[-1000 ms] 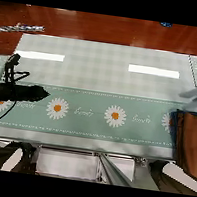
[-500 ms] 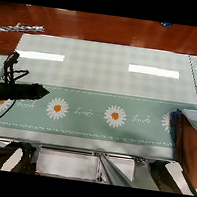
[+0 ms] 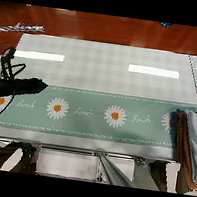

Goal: Fold the shirts.

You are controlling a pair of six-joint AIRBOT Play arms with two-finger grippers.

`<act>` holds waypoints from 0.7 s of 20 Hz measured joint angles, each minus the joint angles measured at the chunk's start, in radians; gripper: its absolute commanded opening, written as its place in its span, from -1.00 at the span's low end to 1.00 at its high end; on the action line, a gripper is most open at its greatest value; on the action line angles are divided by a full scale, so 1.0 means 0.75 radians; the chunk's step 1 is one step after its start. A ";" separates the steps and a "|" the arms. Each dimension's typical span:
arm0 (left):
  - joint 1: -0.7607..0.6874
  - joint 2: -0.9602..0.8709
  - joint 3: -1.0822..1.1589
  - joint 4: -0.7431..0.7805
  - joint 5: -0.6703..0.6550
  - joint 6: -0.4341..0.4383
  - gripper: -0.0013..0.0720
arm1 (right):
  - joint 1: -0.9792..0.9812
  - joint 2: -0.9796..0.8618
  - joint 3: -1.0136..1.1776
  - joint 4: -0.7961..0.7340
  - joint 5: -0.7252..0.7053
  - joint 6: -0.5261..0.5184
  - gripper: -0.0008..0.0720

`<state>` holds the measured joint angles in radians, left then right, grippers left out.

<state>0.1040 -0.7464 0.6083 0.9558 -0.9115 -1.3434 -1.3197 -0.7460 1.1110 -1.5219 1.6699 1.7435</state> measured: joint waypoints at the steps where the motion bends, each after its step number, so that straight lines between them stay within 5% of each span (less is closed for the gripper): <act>1: 0.000 -0.010 0.012 0.000 0.042 0.000 -0.90 | 0.000 -0.018 0.017 0.124 -0.076 -0.011 -0.08; 2: -0.001 -0.026 0.041 0.000 0.084 -0.001 -0.90 | 0.012 -0.045 0.040 0.261 -0.144 -0.026 -0.10; 4: 0.000 -0.081 0.152 -0.010 0.135 -0.005 -0.90 | 0.106 -0.122 0.108 0.558 -0.264 -0.071 -0.58; 7: -0.013 -0.210 0.462 -0.039 0.156 -0.005 -0.90 | 0.461 -0.258 0.268 0.800 -0.414 -0.170 -0.64; 9: -0.051 -0.311 0.700 -0.045 0.099 -0.004 -0.90 | 0.798 -0.350 0.385 0.797 -0.509 -0.219 -0.64; 10: -0.078 -0.356 0.799 -0.050 0.077 -0.004 -0.90 | 0.983 -0.399 0.436 0.730 -0.539 -0.233 -0.89; 14: -0.213 -0.491 0.986 0.012 -0.083 -0.015 -0.90 | 1.606 -0.565 0.536 0.310 -0.581 -0.207 -0.90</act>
<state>-0.0555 -1.1149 1.3476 0.9649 -0.9741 -1.3548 -0.1150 -1.1694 1.5131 -1.2896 1.2343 1.5883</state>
